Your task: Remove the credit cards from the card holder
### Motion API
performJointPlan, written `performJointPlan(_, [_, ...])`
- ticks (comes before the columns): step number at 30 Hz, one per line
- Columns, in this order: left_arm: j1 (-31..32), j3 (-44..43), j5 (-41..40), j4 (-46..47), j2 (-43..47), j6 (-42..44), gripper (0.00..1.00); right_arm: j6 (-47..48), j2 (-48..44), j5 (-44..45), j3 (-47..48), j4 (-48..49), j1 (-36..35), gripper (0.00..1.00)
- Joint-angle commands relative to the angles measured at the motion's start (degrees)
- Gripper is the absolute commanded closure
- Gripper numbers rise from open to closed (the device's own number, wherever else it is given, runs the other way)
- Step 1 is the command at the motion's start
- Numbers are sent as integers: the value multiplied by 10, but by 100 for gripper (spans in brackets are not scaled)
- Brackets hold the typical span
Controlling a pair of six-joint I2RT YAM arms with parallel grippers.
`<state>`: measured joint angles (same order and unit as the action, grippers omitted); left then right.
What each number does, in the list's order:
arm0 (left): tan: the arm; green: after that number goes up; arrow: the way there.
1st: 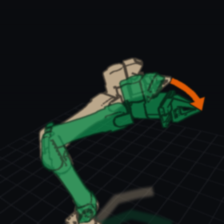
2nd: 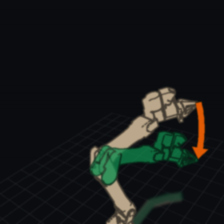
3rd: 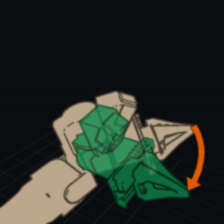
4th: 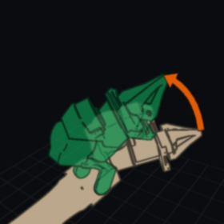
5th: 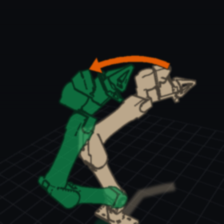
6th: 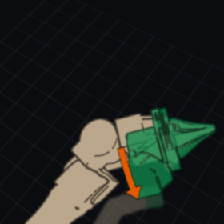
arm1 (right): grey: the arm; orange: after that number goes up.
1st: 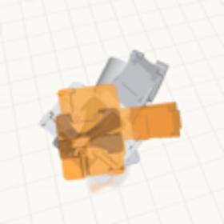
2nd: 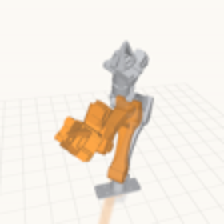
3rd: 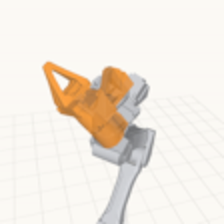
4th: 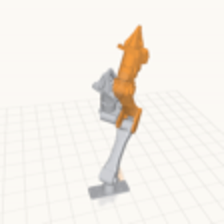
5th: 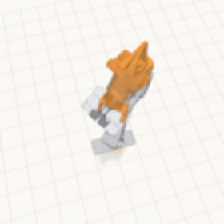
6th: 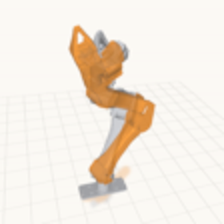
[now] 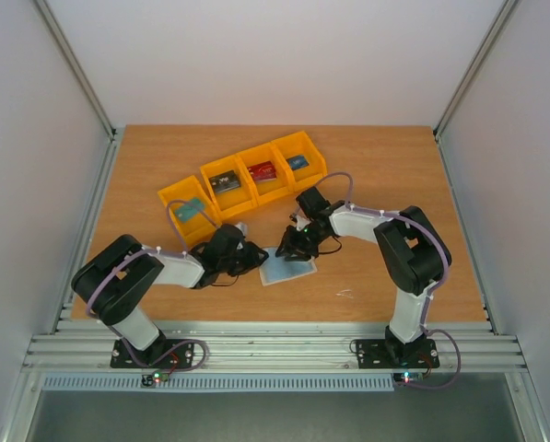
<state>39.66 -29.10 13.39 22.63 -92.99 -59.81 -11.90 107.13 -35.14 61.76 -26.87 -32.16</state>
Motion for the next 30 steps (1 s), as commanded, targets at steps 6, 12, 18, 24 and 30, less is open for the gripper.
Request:
performJointPlan(6, [11,21,22,57,-5,11,99,-16,-17,-45,-12,28,3,71])
performJointPlan(12, [11,21,28,39,32,83,100,50,-130,-67,-26,-18,75,66])
performJointPlan(18, [11,6,28,53,90,340,100,204,-189,-97,-17,-140,158,64])
performJointPlan(24, [10,-13,64,47,168,573,100,250,-277,-135,-18,-149,229,61])
performJointPlan(30, [-17,-82,106,0,270,653,100,334,-355,-188,45,-179,241,52])
